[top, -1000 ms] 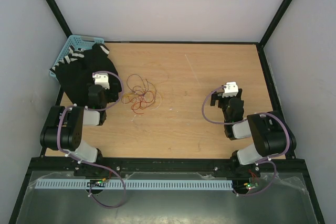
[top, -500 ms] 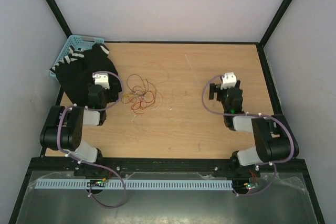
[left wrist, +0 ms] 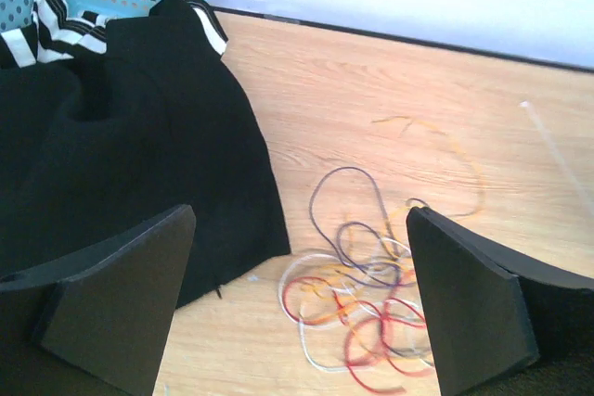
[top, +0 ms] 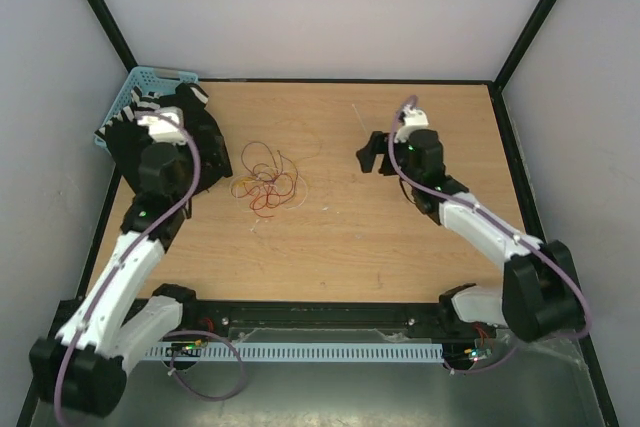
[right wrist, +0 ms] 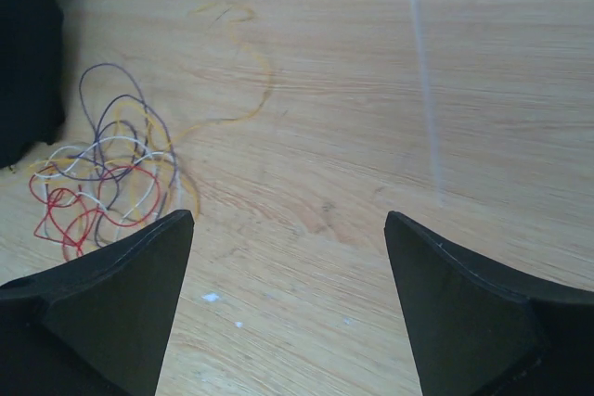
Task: Zip-tie the wires
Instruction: Untie the cable at the center of the board.
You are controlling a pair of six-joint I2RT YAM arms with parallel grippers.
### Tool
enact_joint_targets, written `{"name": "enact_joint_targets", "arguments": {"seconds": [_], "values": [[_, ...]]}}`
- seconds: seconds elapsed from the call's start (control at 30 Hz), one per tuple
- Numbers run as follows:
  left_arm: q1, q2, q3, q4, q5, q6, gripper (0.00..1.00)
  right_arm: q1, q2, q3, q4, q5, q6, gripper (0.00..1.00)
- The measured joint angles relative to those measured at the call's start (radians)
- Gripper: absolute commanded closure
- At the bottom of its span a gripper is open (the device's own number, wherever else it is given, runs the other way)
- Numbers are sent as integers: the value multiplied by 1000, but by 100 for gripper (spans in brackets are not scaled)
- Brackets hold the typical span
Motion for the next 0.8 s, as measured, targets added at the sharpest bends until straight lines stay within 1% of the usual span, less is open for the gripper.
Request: {"name": "enact_joint_targets", "arguments": {"seconds": [0.13,0.23,0.37,0.43,0.53,0.8], "values": [[0,-162,97,-288,54,-90,1,63,188,189,-102,-9,5,7],[0,-265,101,-462,142,-143,1,85,397,438,-167,-11,-31,14],[0,-376,79,-608,262,-230,1,92,668,739,-231,-20,-84,17],[0,-410,75,-643,302,-256,1,92,763,827,-263,-24,-100,18],[0,-421,75,-671,344,-281,1,93,886,927,-309,-37,-117,20],[0,-386,75,-696,408,-311,1,127,1078,1086,-371,-56,-150,20]]}}
